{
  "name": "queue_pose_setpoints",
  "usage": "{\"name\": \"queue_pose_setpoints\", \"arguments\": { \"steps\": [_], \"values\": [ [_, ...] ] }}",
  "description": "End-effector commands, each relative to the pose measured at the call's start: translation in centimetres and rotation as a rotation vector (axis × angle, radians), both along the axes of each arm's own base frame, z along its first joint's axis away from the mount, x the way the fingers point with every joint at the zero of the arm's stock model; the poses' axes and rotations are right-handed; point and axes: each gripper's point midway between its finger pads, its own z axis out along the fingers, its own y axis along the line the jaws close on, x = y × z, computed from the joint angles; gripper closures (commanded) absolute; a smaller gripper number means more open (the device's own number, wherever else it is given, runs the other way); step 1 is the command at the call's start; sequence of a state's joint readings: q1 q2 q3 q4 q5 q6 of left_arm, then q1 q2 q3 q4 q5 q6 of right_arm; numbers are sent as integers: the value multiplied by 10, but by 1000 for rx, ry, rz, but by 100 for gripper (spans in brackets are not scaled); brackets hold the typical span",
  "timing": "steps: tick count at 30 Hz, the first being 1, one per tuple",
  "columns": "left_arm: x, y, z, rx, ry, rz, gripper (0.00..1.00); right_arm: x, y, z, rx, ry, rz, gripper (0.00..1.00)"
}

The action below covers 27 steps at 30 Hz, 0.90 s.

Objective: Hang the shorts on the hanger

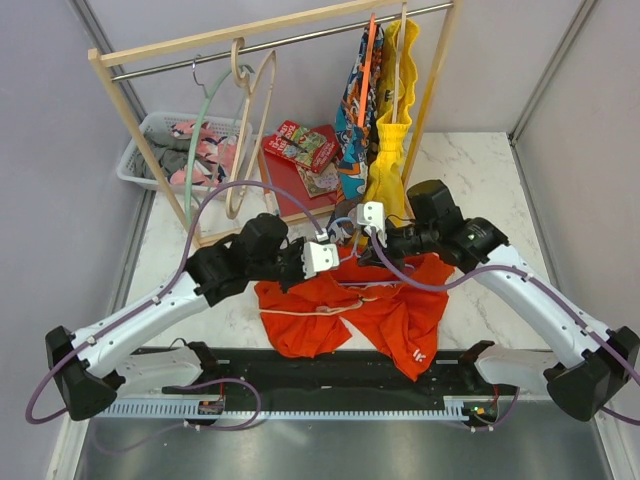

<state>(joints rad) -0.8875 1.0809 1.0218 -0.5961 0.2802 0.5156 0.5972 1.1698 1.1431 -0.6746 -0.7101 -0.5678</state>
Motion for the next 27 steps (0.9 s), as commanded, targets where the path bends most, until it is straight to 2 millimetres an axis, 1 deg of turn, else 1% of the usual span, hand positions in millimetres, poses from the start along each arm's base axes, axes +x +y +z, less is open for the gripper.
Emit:
{"name": "queue_pose_setpoints", "arguments": {
  "steps": [1, 3, 4, 5, 6, 7, 8, 9, 11, 13, 16, 18, 19, 20, 21, 22, 23, 24, 25, 26, 27],
  "values": [
    [-12, -2, 27, -93, -71, -82, 93, 5, 3, 11, 27, -45, -13, 100],
    [-15, 5, 22, -77, -64, -83, 85, 3, 0, 16, 28, -57, -18, 100],
    [-21, 10, 20, -67, -51, -98, 78, 1, -3, 20, 31, -65, -28, 100],
    [-23, 13, 18, -62, -39, -100, 74, 0, -4, 24, 35, -72, -33, 100],
    [-21, 19, 17, -61, -28, -81, 68, -2, -5, 26, 36, -73, -33, 100],
    [-25, 23, 21, -73, -23, -89, 66, -4, -7, 31, 42, -78, -36, 100],
    [-28, 30, 17, -56, -4, -86, 64, -7, -9, 35, 42, -73, -38, 100],
    [-25, 36, 16, -54, 4, -63, 59, -9, -10, 37, 41, -68, -41, 100],
    [-32, 46, 16, -53, 26, -59, 54, -12, -12, 45, 43, -62, -47, 100],
    [-31, 55, 16, -45, 18, -39, 52, -16, -13, 50, 50, -47, -45, 100],
    [-29, 65, 22, -63, -5, -3, 48, -19, -11, 63, 87, -40, -55, 100],
    [-23, 70, 37, -99, -24, 39, 46, -20, -8, 73, 116, -4, -81, 100],
    [-22, 71, 44, -119, -16, 60, 46, -17, -6, 75, 120, 13, -98, 100],
    [-21, 71, 58, -148, -37, 69, 45, -14, -4, 85, 137, 20, -123, 100],
    [-20, 74, 68, -168, -57, 82, 42, -8, -4, 89, 135, 22, -164, 100],
    [-19, 75, 76, -183, -72, 89, 41, -3, -1, 90, 139, 71, -206, 100],
    [-19, 77, 89, -205, -99, 97, 40, 0, 2, 106, 163, 64, -231, 100],
    [-19, 80, 97, -219, -116, 109, 38, 9, 4, 109, 163, 77, -270, 100],
    [-18, 81, 103, -233, -119, 126, 37, 13, 6, 116, 184, 118, -325, 100],
    [-17, 83, 116, -256, -138, 139, 36, 17, 8, 132, 212, 109, -353, 100],
    [-15, 87, 122, -269, -147, 162, 35, 22, 9, 137, 219, 118, -381, 100]
  ]
}}
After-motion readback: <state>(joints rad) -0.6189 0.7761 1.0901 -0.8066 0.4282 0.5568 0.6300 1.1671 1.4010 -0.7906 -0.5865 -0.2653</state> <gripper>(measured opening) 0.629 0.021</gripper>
